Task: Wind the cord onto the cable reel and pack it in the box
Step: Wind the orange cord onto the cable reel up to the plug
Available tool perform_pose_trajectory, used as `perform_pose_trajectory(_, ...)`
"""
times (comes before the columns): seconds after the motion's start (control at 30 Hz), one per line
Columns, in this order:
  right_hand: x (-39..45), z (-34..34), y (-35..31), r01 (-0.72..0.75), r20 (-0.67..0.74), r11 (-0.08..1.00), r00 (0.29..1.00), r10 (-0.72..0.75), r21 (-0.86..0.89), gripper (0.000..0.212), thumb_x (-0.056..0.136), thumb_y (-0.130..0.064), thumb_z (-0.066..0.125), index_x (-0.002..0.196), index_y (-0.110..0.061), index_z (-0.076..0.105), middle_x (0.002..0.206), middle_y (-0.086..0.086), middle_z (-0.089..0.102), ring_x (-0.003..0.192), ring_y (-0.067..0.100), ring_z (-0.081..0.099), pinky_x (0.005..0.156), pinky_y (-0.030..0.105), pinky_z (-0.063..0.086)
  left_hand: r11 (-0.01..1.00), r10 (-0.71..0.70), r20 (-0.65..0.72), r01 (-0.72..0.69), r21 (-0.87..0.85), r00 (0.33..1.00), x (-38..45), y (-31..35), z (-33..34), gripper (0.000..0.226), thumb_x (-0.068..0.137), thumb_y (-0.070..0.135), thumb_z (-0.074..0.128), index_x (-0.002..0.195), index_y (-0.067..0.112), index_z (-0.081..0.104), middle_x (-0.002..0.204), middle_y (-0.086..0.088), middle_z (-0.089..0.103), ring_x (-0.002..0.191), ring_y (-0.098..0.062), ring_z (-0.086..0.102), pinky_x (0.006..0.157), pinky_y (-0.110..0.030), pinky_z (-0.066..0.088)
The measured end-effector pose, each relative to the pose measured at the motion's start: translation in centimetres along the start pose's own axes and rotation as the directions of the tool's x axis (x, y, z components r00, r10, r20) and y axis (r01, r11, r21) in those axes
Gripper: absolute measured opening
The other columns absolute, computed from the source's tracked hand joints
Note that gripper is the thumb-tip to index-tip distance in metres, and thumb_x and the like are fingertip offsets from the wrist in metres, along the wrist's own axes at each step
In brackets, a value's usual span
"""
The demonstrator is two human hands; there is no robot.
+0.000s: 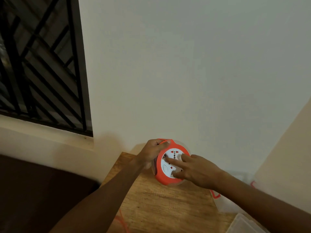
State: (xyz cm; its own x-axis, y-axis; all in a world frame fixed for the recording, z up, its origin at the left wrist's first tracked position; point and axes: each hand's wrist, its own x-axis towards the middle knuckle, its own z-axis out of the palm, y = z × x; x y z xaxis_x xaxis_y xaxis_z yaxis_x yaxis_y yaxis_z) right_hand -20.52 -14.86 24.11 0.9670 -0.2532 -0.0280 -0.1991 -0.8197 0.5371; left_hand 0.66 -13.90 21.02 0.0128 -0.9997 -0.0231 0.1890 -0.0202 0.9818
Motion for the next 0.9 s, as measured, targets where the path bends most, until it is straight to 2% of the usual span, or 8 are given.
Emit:
perform_pose_trajectory(0.17, 1.5, -0.1, -1.5, -0.050, 0.142, 0.993, 0.988, 0.065, -0.107, 0.051, 0.071, -0.037, 0.084, 0.117, -0.033, 0.064, 0.146, 0.012, 0.043, 0.103, 0.037, 0.059, 0.076, 0.049, 0.055, 1.000, 0.002, 0.021, -0.002, 0.006, 1.000, -0.4, 0.2, 0.1, 0.019, 0.100, 0.029, 0.064, 0.108, 0.016, 0.076, 0.104, -0.010, 0.081, 0.088, -0.028, 0.079, 0.074, -0.039, 0.066)
perform_pose_trajectory(0.3, 2.4, -0.1, -2.1, -0.077, 0.176, 0.988, 0.979, 0.100, -0.133, 0.055, 0.072, -0.039, 0.083, 0.121, -0.033, 0.060, 0.141, 0.019, 0.046, 0.095, 0.040, 0.063, 0.080, 0.053, 0.053, 1.000, 0.009, 0.021, -0.010, 0.021, 1.000, -0.8, 0.8, -0.2, 0.014, 0.100, 0.028, 0.064, 0.103, 0.020, 0.076, 0.094, -0.003, 0.082, 0.080, -0.019, 0.079, 0.068, -0.031, 0.064)
perform_pose_trajectory(0.5, 3.1, -1.5, -2.1, -0.112, 0.138, 0.991, 0.983, 0.122, -0.077, 0.058, 0.090, -0.033, 0.065, 0.140, -0.038, 0.037, 0.139, 0.026, 0.044, 0.097, 0.039, 0.065, 0.090, 0.049, 0.049, 0.999, 0.019, 0.006, -0.019, 0.050, 1.000, -0.8, 0.3, -0.5, 0.016, 0.099, 0.030, 0.065, 0.106, 0.020, 0.076, 0.099, -0.004, 0.082, 0.085, -0.022, 0.079, 0.073, -0.035, 0.065)
perform_pose_trajectory(0.6, 3.1, -1.5, -1.6, -0.150, 0.116, 0.988, 0.981, 0.155, -0.047, 0.064, 0.081, -0.035, 0.074, 0.137, -0.038, 0.041, 0.126, 0.025, 0.054, 0.092, 0.039, 0.067, 0.079, 0.046, 0.055, 0.998, 0.038, -0.019, -0.037, 0.048, 0.999, -0.7, 0.1, -0.6, 0.019, 0.099, 0.031, 0.064, 0.108, 0.018, 0.076, 0.100, -0.005, 0.082, 0.087, -0.026, 0.079, 0.075, -0.039, 0.066)
perform_pose_trajectory(0.7, 2.9, -0.3, -1.0, -0.294, 0.099, 0.955, 0.952, 0.289, 0.041, 0.067, 0.080, -0.036, 0.074, 0.136, -0.042, 0.036, 0.124, 0.022, 0.057, 0.083, 0.039, 0.068, 0.065, 0.043, 0.058, 0.997, 0.071, -0.043, -0.071, -0.002, 0.997, -0.6, 0.5, -0.5, 0.023, 0.098, 0.032, 0.066, 0.111, 0.015, 0.076, 0.103, -0.008, 0.081, 0.091, -0.030, 0.079, 0.076, -0.043, 0.066)
perform_pose_trajectory(0.77, 3.0, 0.4, -1.2, -0.442, 0.078, 0.874, 0.897, 0.436, 0.203, 0.062, 0.088, -0.041, 0.063, 0.139, -0.049, 0.029, 0.133, 0.015, 0.052, 0.089, 0.035, 0.066, 0.068, 0.041, 0.058, 0.994, 0.095, -0.082, -0.099, -0.046, 0.992, -0.5, 0.8, -0.4, 0.021, 0.099, 0.030, 0.065, 0.110, 0.015, 0.076, 0.103, -0.008, 0.081, 0.090, -0.029, 0.079, 0.073, -0.040, 0.066)
perform_pose_trajectory(0.8, 3.0, 0.6, -1.5, -0.523, 0.065, 0.779, 0.842, 0.536, 0.346, 0.057, 0.091, -0.043, 0.056, 0.140, -0.052, 0.027, 0.136, 0.009, 0.050, 0.097, 0.031, 0.064, 0.074, 0.040, 0.057, 0.991, 0.098, -0.100, -0.106, -0.078, 0.990, -0.5, 0.8, -0.3, 0.021, 0.100, 0.029, 0.064, 0.110, 0.015, 0.075, 0.103, -0.009, 0.081, 0.089, -0.029, 0.079, 0.071, -0.038, 0.065)
perform_pose_trajectory(0.9, 3.4, 0.4, -1.8, -0.565, 0.091, 0.316, 0.576, 0.812, 0.762, 0.051, 0.098, -0.042, 0.046, 0.146, -0.042, 0.030, 0.127, -0.004, 0.060, 0.103, 0.015, 0.061, 0.087, 0.030, 0.051, 0.976, 0.063, -0.164, -0.095, -0.197, 0.985, -0.5, 0.7, 0.0, 0.018, 0.100, 0.025, 0.064, 0.104, 0.013, 0.077, 0.097, -0.009, 0.082, 0.082, -0.027, 0.079, 0.067, -0.035, 0.064)
